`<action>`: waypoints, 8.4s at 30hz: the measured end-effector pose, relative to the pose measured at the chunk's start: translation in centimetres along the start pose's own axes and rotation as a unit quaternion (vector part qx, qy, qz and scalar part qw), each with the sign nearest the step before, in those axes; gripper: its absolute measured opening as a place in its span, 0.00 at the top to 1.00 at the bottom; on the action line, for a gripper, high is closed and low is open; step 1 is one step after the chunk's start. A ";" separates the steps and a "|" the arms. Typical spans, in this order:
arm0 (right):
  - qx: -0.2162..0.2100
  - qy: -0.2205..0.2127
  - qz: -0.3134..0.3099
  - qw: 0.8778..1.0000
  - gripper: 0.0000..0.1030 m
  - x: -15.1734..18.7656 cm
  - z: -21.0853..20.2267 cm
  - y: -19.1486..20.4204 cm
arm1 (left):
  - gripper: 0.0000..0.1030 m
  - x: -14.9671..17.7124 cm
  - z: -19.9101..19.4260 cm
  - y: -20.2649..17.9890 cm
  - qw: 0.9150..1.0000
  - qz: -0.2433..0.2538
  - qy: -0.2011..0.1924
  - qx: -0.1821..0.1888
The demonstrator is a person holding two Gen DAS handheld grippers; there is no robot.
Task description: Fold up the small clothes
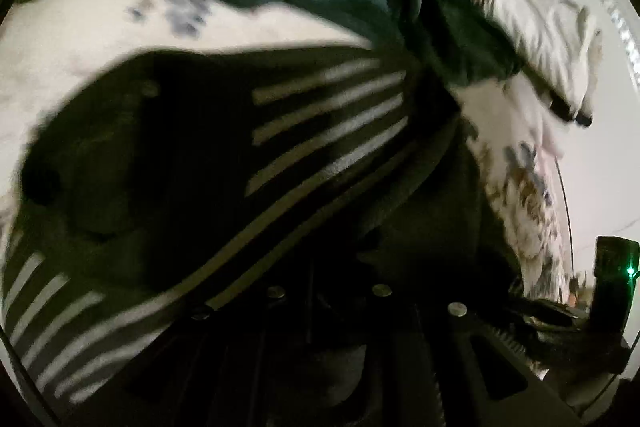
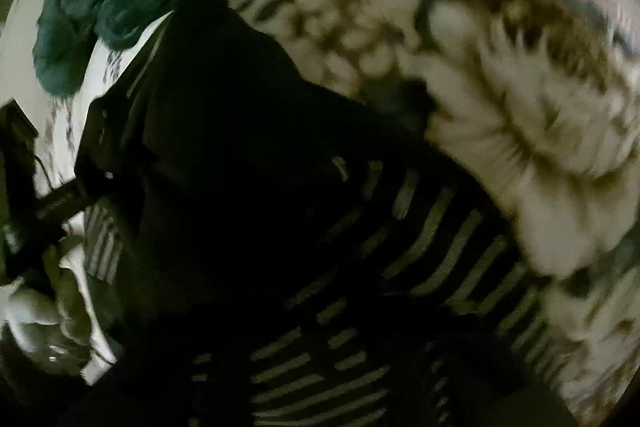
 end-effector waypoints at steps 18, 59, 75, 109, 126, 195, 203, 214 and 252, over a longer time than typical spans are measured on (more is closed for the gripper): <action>0.054 0.023 -0.157 0.986 0.02 1.4 -2.3 15.3 | 0.14 19.9 -20.1 19.4 0.939 -0.232 -0.146 -0.206; -0.116 -0.076 0.062 0.988 0.95 5.3 0.8 4.7 | 0.31 3.9 0.7 5.8 0.993 0.103 0.042 -0.032; -0.046 -0.084 0.041 0.995 0.96 5.1 0.8 5.7 | 1.00 2.3 -3.5 10.0 0.990 0.102 -0.042 -0.086; 0.129 -0.010 -0.251 0.959 0.00 11.9 -2.8 21.0 | 0.01 58.2 -24.3 35.0 0.638 -0.740 -0.194 -0.082; 0.140 0.007 -0.251 0.958 0.00 12.5 -0.4 21.0 | 0.90 49.2 -29.3 34.8 0.715 -0.610 -0.315 -0.135; 0.082 -0.039 -0.194 0.977 0.95 -11.3 -5.7 2.8 | 0.00 19.3 -15.6 23.6 0.851 -0.424 -0.178 -0.252; 0.119 -0.017 -0.173 0.978 0.95 -11.2 -1.7 1.4 | 0.00 12.2 -11.4 24.4 0.886 -0.344 -0.140 -0.278; -0.017 0.013 -0.212 0.977 0.62 -6.6 -4.9 6.4 | 0.00 10.4 -12.4 22.3 0.900 -0.292 -0.131 -0.296; 0.124 -0.044 -0.223 0.966 0.00 -2.0 -5.0 8.8 | 0.00 16.3 -14.4 15.0 0.912 -0.291 -0.125 -0.262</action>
Point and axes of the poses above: each gripper's, at about its wrist camera, not at the fingertips, and z roughly the way its jaws point, y to its left, x to its underside, the point moved 4 cm from there along z, roughly the way its jaws point, and after that the axes turned 12 degrees about -z, right-handed, at the moved point
